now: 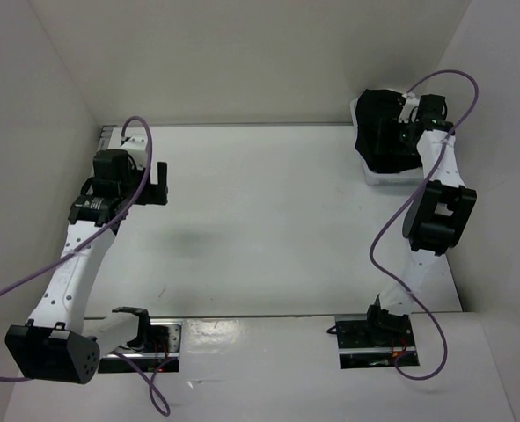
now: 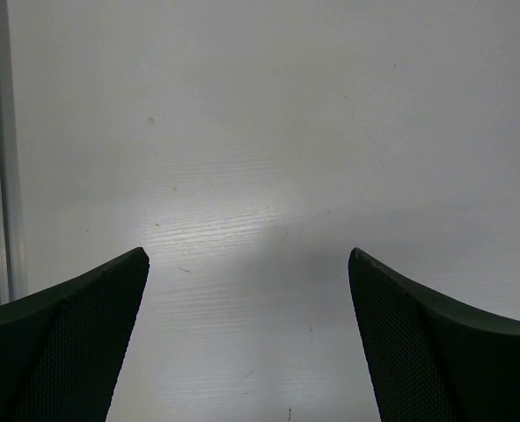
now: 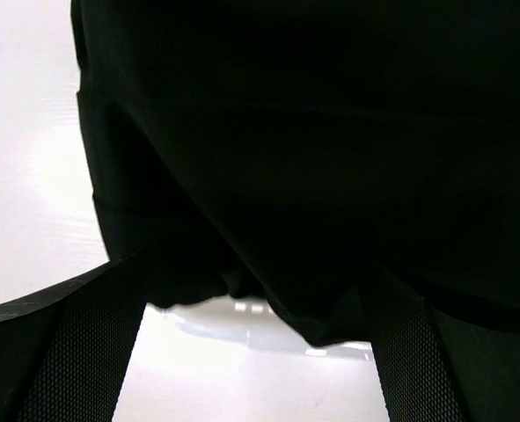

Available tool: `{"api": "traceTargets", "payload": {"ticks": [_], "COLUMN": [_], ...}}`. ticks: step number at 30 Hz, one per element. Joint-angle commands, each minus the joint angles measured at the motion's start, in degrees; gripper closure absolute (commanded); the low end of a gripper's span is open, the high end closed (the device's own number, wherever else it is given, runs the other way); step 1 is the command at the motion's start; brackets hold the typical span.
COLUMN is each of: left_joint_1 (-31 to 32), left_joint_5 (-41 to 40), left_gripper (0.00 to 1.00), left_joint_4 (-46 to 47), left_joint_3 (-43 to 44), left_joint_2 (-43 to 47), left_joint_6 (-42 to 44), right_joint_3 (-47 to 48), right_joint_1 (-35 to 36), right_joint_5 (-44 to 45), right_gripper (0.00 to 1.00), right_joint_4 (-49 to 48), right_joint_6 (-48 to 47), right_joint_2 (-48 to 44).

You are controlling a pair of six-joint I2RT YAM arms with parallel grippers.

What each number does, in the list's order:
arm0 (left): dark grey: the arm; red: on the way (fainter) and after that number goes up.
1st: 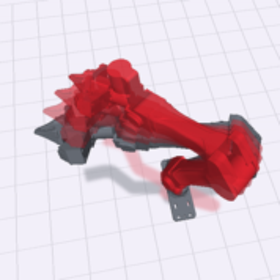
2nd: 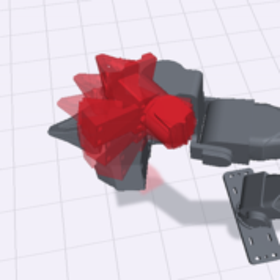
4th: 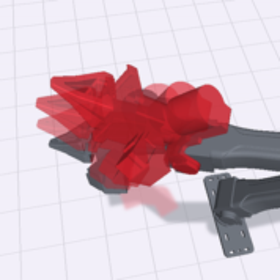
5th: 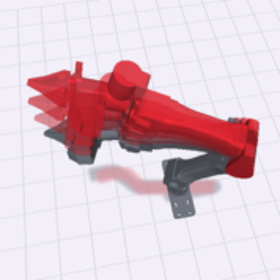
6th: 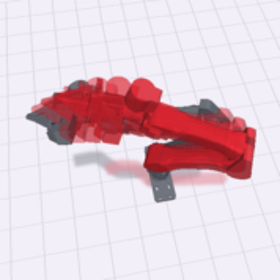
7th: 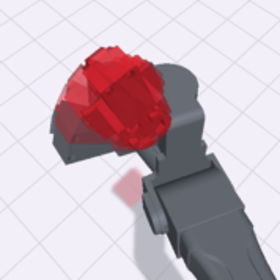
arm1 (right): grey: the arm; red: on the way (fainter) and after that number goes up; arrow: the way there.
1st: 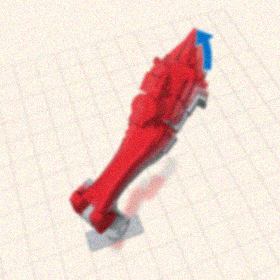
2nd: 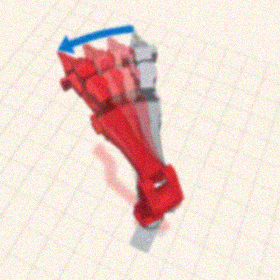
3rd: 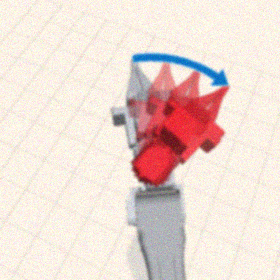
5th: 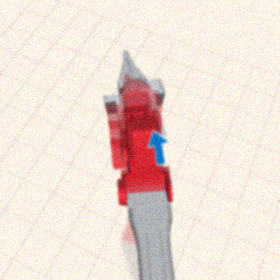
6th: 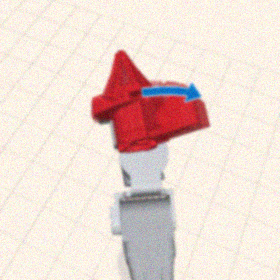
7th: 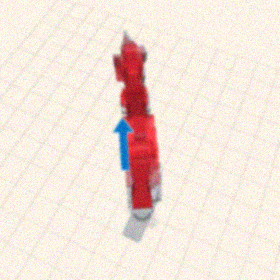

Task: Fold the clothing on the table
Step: Grab the skirt from the pile, then move the skirt to the center of the board

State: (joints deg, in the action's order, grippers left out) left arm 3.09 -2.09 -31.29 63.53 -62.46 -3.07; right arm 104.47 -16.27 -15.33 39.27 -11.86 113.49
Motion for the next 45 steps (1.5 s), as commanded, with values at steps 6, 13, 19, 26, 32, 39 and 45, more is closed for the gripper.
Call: {"api": "traceTargets", "payload": {"ticks": [6,13,19,26,32,39,45], "left_joint_1": [0.0,0.0,0.0,0.0,0.0,0.0,0.0], "left_joint_5": [-0.5,-0.5,-0.5,-1.0,-1.5,-0.9,-0.9], "left_gripper": [0.00,0.00,0.00,0.00,0.00,0.00,0.00], "left_joint_4": [1.8,1.8,1.8,1.8,1.8,1.8,1.8], "left_joint_3": [-0.4,-0.4,-0.4,-0.9,-0.9,-0.9,-0.9], "left_joint_2": [-1.4,-1.4,-1.4,-0.8,-1.4,-1.4,-1.9], "left_joint_6": [0.0,0.0,0.0,0.0,0.0,0.6,1.1], "right_joint_3": [6.9,5.4,10.0,26.1,37.3,31.2,10.0], "right_joint_1": [4.2,4.2,4.2,8.8,16.1,21.8,22.3], "right_joint_5": [9.0,11.5,10.0,-1.4,-8.0,-21.2,-15.5], "right_gripper": [0.08,1.00,1.00,1.00,1.00,1.00,0.87], "right_joint_4": [0.0,-3.0,-0.1,8.1,12.2,12.1,4.0], "right_joint_6": [0.5,1.6,2.3,4.7,5.3,4.1,1.6], "right_joint_2": [3.8,0.2,-3.3,-12.1,-14.6,-21.0,-28.2]}}
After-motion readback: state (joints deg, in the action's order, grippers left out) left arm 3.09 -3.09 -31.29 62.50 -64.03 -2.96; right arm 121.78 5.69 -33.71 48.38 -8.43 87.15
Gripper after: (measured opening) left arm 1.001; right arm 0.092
